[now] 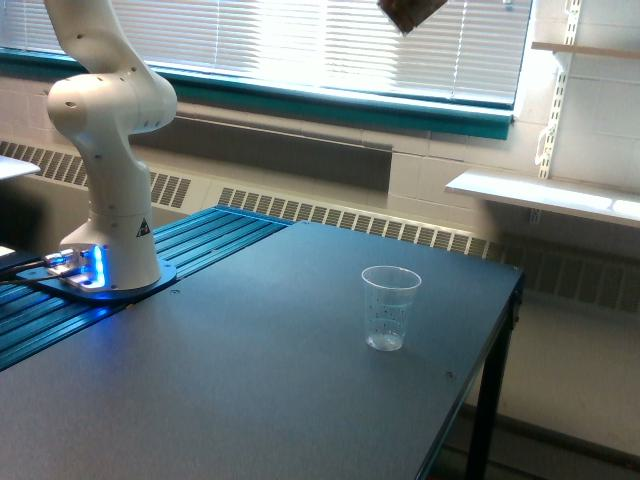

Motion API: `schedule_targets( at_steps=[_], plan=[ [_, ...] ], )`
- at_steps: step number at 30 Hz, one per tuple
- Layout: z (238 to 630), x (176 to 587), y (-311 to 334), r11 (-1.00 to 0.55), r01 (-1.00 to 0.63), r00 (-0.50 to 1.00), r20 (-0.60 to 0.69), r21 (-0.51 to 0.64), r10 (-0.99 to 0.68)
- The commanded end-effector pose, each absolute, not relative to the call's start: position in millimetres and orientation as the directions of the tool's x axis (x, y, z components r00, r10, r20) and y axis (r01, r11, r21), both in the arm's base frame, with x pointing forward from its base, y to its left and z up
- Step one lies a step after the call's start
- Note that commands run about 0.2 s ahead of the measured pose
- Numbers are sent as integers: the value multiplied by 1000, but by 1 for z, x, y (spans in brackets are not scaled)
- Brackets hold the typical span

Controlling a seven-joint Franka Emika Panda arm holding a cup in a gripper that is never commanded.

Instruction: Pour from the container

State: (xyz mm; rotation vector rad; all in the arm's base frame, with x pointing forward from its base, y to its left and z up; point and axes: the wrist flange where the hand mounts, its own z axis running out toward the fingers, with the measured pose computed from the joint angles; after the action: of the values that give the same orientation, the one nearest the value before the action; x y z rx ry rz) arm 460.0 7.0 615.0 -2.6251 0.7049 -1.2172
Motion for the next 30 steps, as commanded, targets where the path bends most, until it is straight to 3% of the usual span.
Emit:
schedule_targets(
  at_steps=[1,30],
  plan=[
    [602,450,0,-883,-344,557,688,-319,-465],
    [509,420,1,-902,-373,633,652,-216,-418]
  ],
)
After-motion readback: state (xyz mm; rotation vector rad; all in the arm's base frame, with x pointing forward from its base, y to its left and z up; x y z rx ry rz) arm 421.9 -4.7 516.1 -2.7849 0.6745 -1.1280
